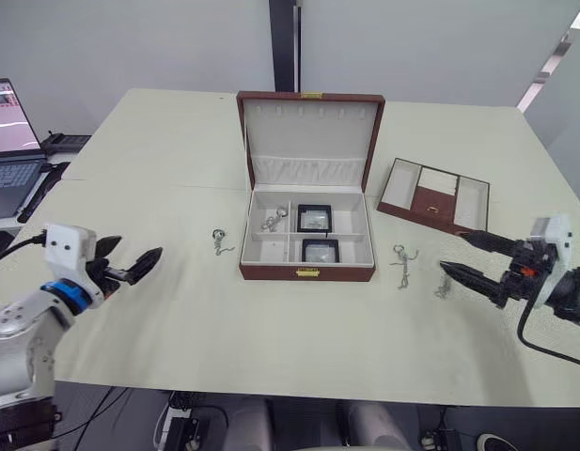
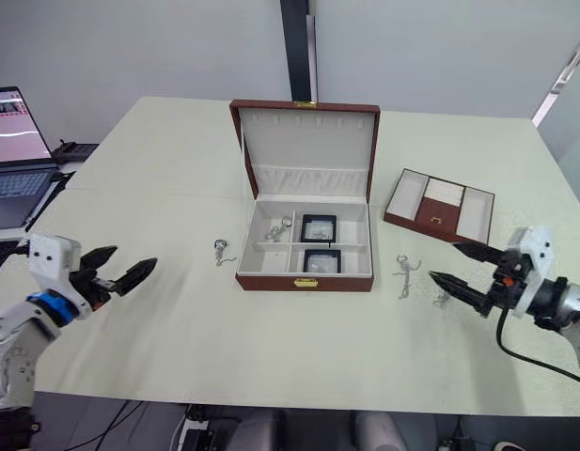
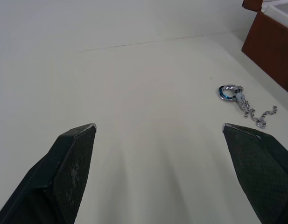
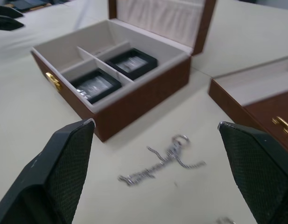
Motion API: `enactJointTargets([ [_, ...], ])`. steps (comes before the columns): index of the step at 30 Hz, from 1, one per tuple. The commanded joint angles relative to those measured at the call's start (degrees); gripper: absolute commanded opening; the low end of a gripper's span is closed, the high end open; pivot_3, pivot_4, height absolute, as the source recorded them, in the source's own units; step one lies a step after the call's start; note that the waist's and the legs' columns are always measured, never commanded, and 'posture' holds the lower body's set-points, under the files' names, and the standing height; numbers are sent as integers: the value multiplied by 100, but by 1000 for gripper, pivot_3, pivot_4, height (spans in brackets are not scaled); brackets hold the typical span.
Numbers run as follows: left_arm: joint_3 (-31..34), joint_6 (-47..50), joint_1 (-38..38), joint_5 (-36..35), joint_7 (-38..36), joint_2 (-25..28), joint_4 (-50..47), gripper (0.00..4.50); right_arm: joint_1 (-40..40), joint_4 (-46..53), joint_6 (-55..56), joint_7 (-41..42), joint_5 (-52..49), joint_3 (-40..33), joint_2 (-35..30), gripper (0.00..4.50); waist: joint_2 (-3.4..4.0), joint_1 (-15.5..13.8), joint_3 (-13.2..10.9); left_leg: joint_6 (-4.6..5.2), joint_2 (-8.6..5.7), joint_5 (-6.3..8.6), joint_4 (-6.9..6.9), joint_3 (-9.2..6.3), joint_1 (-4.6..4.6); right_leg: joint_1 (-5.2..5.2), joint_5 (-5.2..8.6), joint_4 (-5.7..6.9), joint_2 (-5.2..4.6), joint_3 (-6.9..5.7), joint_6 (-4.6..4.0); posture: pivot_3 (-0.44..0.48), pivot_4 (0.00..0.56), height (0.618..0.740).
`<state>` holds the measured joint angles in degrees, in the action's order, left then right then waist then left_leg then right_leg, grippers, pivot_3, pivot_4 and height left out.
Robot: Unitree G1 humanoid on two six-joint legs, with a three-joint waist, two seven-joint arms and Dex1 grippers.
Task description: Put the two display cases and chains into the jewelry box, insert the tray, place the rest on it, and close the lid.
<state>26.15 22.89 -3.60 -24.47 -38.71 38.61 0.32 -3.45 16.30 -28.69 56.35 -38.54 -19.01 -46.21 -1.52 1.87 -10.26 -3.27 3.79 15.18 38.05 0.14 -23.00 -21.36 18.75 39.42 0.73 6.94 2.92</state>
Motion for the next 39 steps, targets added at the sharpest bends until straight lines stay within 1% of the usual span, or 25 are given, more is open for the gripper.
enactJointTargets([
  [1, -250, 47, -25, 15, 372, -303, -568, 4486, -362, 827, -457, -356, -492, 239, 115, 4500, -1, 0, 0, -1, -1, -1, 2, -1, 0, 0, 0, 4, -1, -1, 0, 0, 150, 740],
  [4, -582, 62, -53, 105, 862, -865, -910, 4486, -962, 1246, -764, -725, -609, 765, 351, 4500, -1, -1, 1, -2, -2, -2, 6, -2, 3, 1, -1, 12, 0, 0, 1, 0, 150, 740],
  [8, -1007, -4, -76, 463, 1378, -1304, -1059, 4486, -1531, 1346, -913, -975, -484, 1318, 612, 4500, -5, -1, 3, -3, -1, -3, 9, -7, 3, 0, -2, 15, 2, -2, 2, 0, 150, 740],
  [11, -1180, -42, -121, 592, 1712, -1596, -1161, 4486, -1719, 1373, -947, -1056, -362, 1597, 704, 4500, -6, -4, 3, -3, -3, -3, 7, -6, 1, -2, -2, 12, 2, -1, 2, 0, 150, 740],
  [14, -1300, -110, -259, 817, 2076, -1834, -1055, 4486, -1810, 1330, -916, -1077, -272, 1749, 775, 4500, -7, -11, 3, -3, -5, -3, 7, -6, -1, -2, -2, 9, -1, -1, 2, 0, 150, 740],
  [20, -1593, -38, -491, 1200, 2509, -2121, -811, 4486, -1900, 1268, -903, -1038, -235, 1814, 824, 4500, -7, -11, 4, -3, -5, -3, 9, -6, 0, 0, -2, 12, 0, -1, 2, 0, 150, 740],
  [23, -1821, 37, -653, 1331, 2562, -2204, -668, 4486, -1947, 1220, -899, -1003, -215, 1816, 847, 4500, -7, -10, 4, -3, -4, -3, 9, -7, 0, -1, -2, 12, 1, -2, 2, 0, 150, 740],
  [25, -1856, 67, -752, 1379, 2648, -2250, -571, 4486, -1964, 1207, -901, -992, -204, 1824, 859, 4500, -7, -12, 4, -3, -5, -3, 8, -8, -1, -1, -2, 12, 1, -2, 2, 0, 150, 740],
  [30, -1902, 161, -871, 1461, 2759, -2257, -351, 4486, -1965, 1190, -888, -975, -172, 1830, 874, 4500, -7, -13, 4, -3, -4, -3, 8, -7, 0, -2, -2, 11, 2, -1, 2, 0, 150, 740],
  [39, -2043, 546, -774, 1589, 2807, -2246, -429, 4486, -1947, 1186, -882, -993, -175, 1779, 908, 4500, -7, -9, 5, -3, -5, -3, 8, -6, 3, 0, -2, 13, 2, 0, 2, 0, 150, 740],
])
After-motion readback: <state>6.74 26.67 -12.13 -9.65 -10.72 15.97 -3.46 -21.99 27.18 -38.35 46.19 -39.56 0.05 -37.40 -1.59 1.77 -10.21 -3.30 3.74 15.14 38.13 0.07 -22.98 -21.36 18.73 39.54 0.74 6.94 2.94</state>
